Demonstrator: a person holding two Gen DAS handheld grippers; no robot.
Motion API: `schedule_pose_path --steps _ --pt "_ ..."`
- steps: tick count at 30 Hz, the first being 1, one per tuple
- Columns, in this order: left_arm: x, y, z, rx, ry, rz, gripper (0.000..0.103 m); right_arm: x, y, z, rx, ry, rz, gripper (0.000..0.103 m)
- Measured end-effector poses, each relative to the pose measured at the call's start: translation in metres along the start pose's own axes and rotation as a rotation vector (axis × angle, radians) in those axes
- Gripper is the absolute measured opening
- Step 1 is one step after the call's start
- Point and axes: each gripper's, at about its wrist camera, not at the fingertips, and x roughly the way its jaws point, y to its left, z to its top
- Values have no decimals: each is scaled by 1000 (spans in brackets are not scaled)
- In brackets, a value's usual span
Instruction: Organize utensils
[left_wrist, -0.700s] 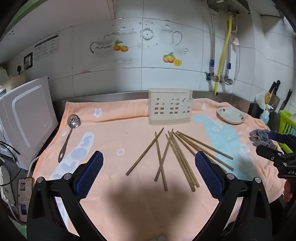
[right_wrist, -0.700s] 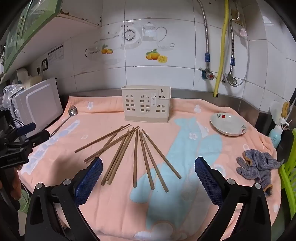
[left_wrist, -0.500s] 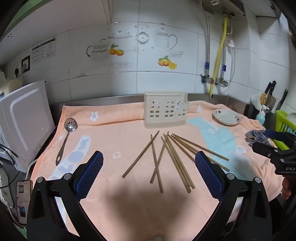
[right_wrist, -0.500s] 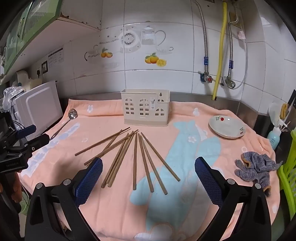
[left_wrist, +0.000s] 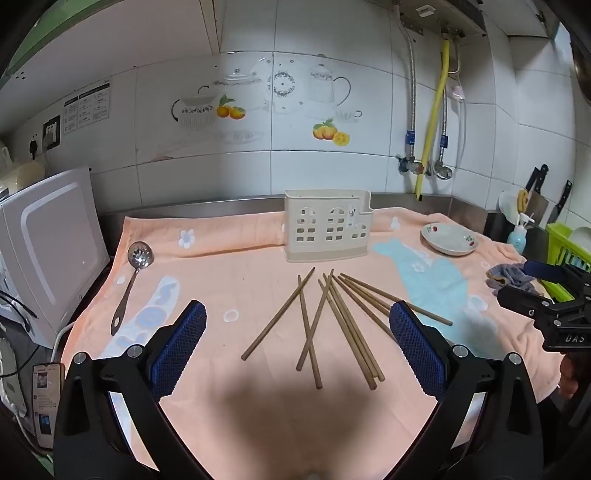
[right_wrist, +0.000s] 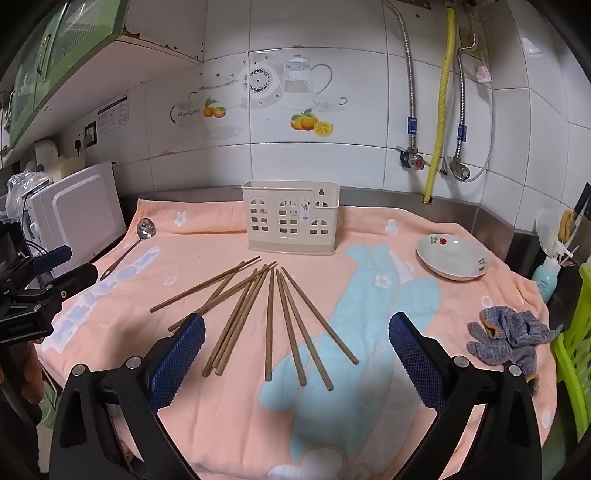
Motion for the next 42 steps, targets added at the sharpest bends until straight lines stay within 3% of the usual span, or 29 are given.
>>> schedule_pose_path --steps 42 --pt "10 6 -3 -8 10 7 98 9 6 -1 -10 0 18 97"
